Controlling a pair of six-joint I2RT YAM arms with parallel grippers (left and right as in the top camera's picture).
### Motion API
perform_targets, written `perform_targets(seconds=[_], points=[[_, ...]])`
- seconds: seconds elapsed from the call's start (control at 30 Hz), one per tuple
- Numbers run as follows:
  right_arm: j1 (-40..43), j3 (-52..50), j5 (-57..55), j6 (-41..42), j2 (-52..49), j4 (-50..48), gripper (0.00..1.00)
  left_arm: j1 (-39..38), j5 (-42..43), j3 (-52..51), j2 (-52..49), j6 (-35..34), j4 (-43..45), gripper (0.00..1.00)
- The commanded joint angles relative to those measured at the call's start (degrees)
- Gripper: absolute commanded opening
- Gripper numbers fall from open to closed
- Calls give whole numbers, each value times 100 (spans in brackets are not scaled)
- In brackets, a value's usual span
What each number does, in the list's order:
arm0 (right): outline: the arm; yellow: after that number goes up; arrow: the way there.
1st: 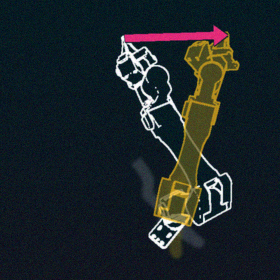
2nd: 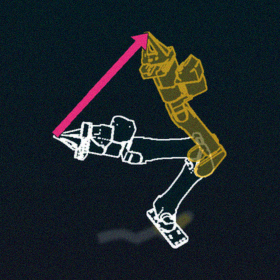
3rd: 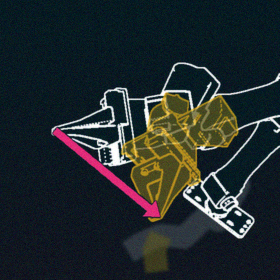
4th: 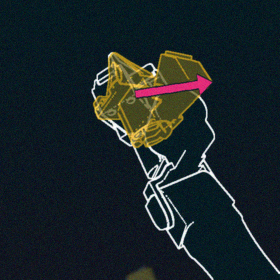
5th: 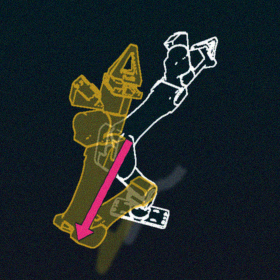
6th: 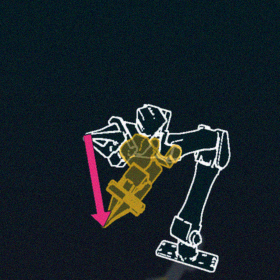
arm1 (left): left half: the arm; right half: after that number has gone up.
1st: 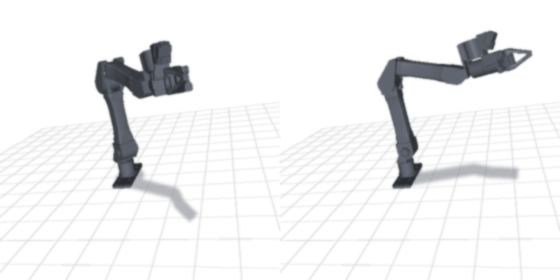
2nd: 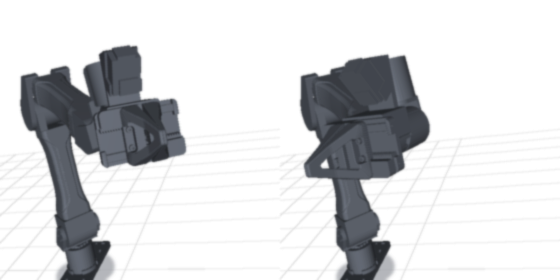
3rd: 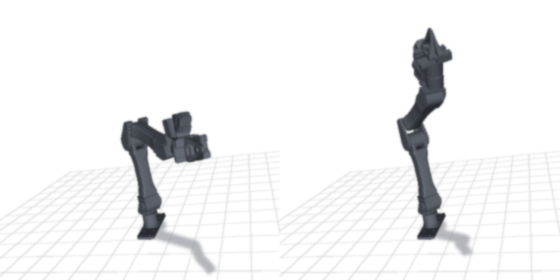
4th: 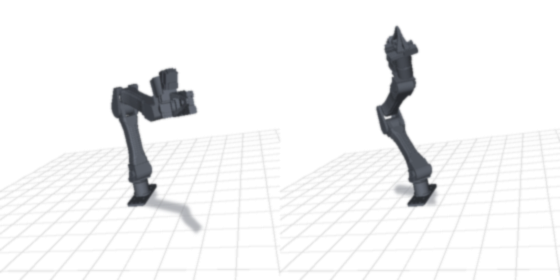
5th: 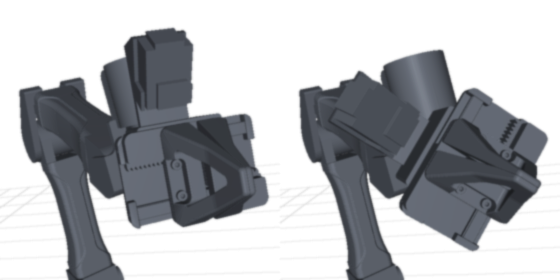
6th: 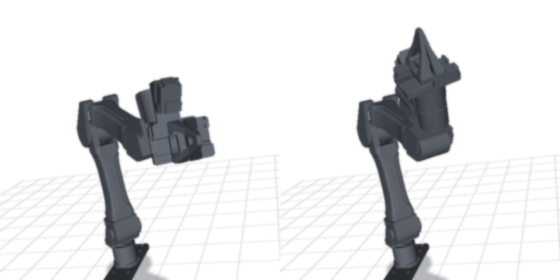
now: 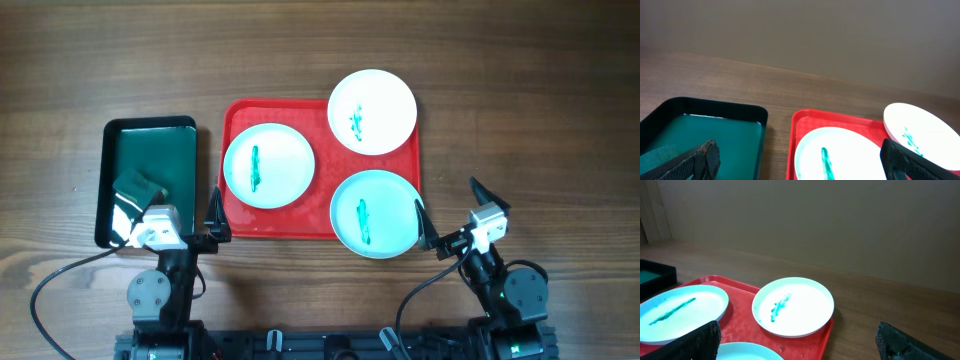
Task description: Clean dirty plates on tray and stack at the side
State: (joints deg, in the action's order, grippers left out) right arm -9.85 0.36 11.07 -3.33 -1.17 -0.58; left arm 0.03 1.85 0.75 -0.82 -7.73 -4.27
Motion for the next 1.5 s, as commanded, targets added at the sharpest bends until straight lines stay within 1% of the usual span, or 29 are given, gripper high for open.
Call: perform_targets(seconds=[0.0,0.07,0.2,0.3,0.37,0.53,0.73,0.8,0.83,1.0,1.03,1.1,1.17,1.23,1.33,1.4,1.47], points=[[-28,-7,-52,-96,37,-22,100,-24,7,-42,44,114,-2,100],[-26,-7,-79,2,37,-26,100,-26,28,-42,44,107,0,100],[-26,-4,-85,516,37,-42,100,-26,35,-42,44,85,70,100],[-26,87,0,505,35,-35,100,-26,138,44,39,87,57,100],[-26,302,17,507,-63,-2,100,-24,109,317,-85,90,-133,100],[-26,898,17,503,-721,-15,100,-24,109,1147,-837,90,-590,100],[-26,2057,225,501,-2229,94,100,-24,109,2529,-2306,90,-1115,100],[-26,2592,278,498,-2846,317,100,-24,42,3112,-2859,87,-1502,100],[-26,3062,302,496,-3324,612,100,-24,-46,3595,-3316,90,-1893,100],[-26,4697,407,494,-4743,1980,100,-24,-105,5230,-4719,83,-3300,100],[-26,5001,404,483,-4996,2234,100,-24,-140,5626,-5051,-9,-3635,100],[-26,5613,407,483,-5517,2723,100,-2,-354,6299,-5622,-492,-4238,100],[-26,6194,407,483,-5989,3233,100,59,-356,6961,-6201,-800,-4885,100],[-26,6830,404,483,-6489,3836,100,87,-197,7608,-6804,-861,-5541,100],[-26,7573,409,483,-7088,4518,100,87,162,8100,-7420,-861,-6013,100],[-26,7681,398,483,-7291,4472,100,87,575,8102,-7670,-970,-5980,100],[-28,7678,605,581,-7482,4363,100,83,1351,8102,-7925,-968,-5982,100]])
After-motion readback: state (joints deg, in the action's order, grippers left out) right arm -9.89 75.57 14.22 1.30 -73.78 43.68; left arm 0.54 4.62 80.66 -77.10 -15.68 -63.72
